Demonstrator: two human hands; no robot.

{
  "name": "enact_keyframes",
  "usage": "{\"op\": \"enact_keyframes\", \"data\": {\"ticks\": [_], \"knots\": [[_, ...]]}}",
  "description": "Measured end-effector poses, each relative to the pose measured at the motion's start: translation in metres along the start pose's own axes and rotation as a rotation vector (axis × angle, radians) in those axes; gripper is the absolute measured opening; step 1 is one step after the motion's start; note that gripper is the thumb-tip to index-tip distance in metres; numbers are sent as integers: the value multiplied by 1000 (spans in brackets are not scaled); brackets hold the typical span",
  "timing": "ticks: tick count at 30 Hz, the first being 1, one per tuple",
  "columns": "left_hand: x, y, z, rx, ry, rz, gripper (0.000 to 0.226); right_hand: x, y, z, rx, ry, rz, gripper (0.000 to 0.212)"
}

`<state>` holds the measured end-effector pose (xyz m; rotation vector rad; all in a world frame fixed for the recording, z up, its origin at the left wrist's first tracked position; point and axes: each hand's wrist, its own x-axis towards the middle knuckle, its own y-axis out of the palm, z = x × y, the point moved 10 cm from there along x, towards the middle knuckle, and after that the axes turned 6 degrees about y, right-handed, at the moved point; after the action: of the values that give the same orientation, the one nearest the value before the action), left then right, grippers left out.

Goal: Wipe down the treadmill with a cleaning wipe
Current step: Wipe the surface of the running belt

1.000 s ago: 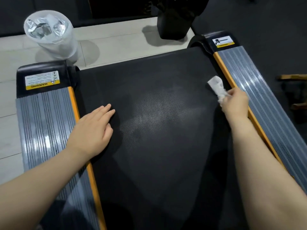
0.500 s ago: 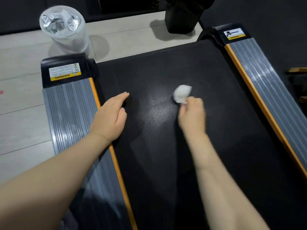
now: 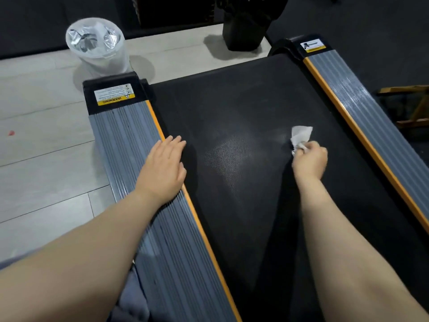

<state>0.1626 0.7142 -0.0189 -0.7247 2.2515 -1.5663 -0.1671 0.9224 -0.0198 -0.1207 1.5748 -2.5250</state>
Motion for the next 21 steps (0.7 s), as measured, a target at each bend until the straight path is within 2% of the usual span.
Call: {"op": "enact_keyframes", "data": {"ticks": [1,2,4,8,10,12,13,15,18,19,20,21], "knots": [[-2,1,-1,6,0,-4,53,-10,-1,-6,-17,68,-5,22],[-4,0,-2,7,2,-10,53,-30,5,7,-29,24,10,21],[-4,0,-1,-5,9,-15,56,-94,29,59,32,-238,111,14],[-2,2,0,-15,16,-3,53,-248,67,121,81,-804,504,13],[-3,2,-2,2,24,5,53,-269,69,122,57,-923,659,15],[-3,3,-7,21,54,35,55,-244,65,125,3,-989,659,16],[-2,4,-9,28,83,53,58,-216,64,125,-19,-966,593,16],[-4,7,-16,34,158,99,63,-138,52,106,-57,-748,349,16],[-5,10,-21,47,220,150,63,-46,9,25,-65,-133,6,19],[-6,11,-22,55,227,161,63,-41,3,4,-51,46,-44,21],[-5,12,-22,63,229,171,64,-45,2,0,-43,132,-67,22],[-4,13,-21,69,225,179,64,-57,8,11,-39,113,-62,21]]}}
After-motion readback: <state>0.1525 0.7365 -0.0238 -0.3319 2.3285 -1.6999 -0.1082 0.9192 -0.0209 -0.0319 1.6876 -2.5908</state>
